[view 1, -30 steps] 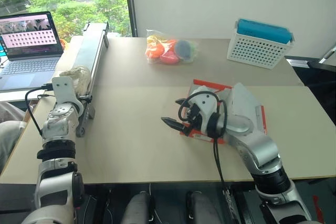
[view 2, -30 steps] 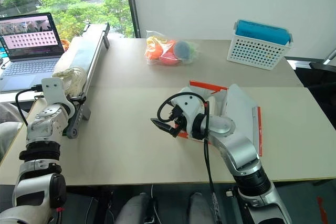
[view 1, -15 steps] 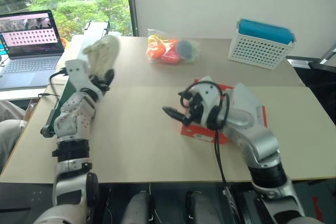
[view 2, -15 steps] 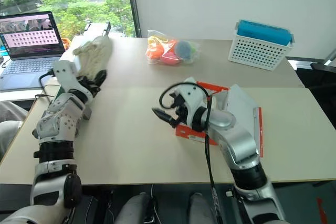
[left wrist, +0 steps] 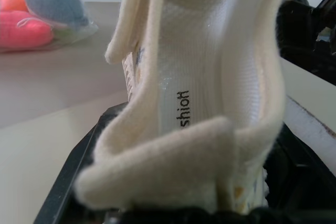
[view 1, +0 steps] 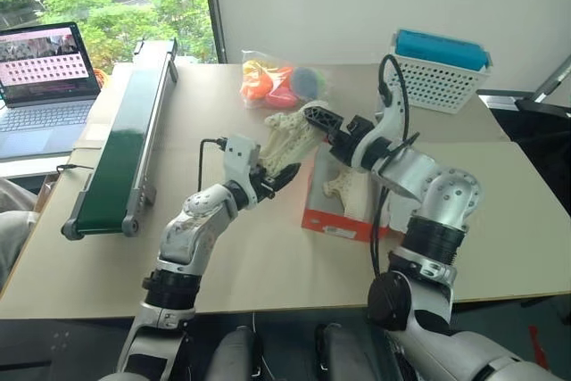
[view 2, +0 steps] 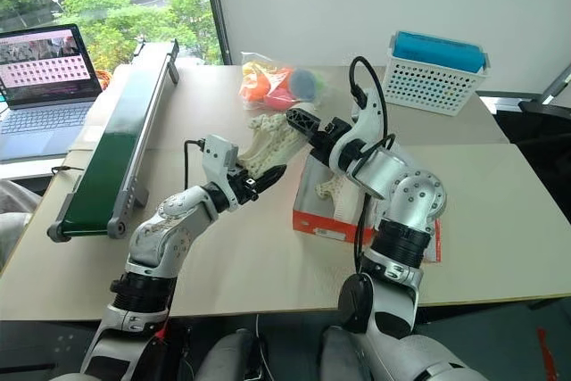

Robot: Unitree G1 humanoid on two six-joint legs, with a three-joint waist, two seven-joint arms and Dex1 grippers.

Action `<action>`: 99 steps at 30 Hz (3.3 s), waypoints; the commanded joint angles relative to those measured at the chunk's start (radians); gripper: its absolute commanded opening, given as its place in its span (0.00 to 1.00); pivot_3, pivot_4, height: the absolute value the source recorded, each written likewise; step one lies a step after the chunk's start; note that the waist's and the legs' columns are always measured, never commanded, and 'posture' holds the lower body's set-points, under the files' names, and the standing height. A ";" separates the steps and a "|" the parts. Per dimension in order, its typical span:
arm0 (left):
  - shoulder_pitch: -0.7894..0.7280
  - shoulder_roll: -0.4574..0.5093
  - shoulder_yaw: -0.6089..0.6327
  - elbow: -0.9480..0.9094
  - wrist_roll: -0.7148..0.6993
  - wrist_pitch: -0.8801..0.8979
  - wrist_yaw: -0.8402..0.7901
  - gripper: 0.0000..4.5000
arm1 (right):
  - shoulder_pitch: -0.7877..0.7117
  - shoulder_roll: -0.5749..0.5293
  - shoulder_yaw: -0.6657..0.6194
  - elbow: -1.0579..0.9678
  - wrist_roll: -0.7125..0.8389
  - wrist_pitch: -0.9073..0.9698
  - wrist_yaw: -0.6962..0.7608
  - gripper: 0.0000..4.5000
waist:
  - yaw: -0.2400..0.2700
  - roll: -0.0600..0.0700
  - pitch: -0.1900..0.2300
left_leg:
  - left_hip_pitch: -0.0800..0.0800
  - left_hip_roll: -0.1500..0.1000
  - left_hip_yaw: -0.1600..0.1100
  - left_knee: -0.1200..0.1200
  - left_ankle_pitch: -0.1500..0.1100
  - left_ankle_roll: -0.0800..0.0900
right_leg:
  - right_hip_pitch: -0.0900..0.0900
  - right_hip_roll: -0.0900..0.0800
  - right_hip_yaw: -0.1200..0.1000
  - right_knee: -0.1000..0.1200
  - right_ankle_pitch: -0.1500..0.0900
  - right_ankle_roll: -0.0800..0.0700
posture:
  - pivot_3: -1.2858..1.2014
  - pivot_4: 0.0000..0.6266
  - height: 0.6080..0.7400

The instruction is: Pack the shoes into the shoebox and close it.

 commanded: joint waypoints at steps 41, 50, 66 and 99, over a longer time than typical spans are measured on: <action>0.081 0.184 -0.135 -0.100 0.080 -0.097 -0.323 0.99 | -0.281 -0.529 0.105 0.416 -0.014 0.281 -0.100 0.14 | -0.008 0.002 0.001 | 0.000 0.001 0.002 -0.002 -0.003 0.005 | -0.001 0.000 0.003 -0.001 -0.001 0.000 | 0.52 0.24 0.73; 0.088 0.172 -0.165 -0.087 0.102 -0.125 -0.336 0.99 | -0.252 -0.463 0.228 0.524 -0.167 0.258 0.004 0.14 | -0.002 0.002 0.001 | 0.000 0.001 0.003 -0.001 -0.005 0.009 | -0.001 0.000 0.003 -0.002 -0.001 0.000 | 0.52 0.24 0.73; 0.111 0.147 -0.171 -0.123 0.121 -0.108 -0.297 0.99 | -0.166 -0.496 0.921 0.839 -0.690 -0.319 0.580 0.14 | 0.002 0.003 -0.002 | 0.002 0.001 0.002 0.000 -0.002 0.004 | 0.003 0.000 0.002 -0.002 -0.001 0.001 | 0.52 0.24 0.73; 0.104 0.146 -0.183 -0.117 0.128 -0.111 -0.291 1.00 | -0.196 -0.481 0.545 0.628 -0.681 0.014 0.651 0.83 | 0.010 0.005 -0.003 | 0.014 0.000 -0.005 -0.002 -0.007 0.009 | 0.019 -0.003 -0.004 -0.014 -0.002 0.000 | 0.52 0.24 0.73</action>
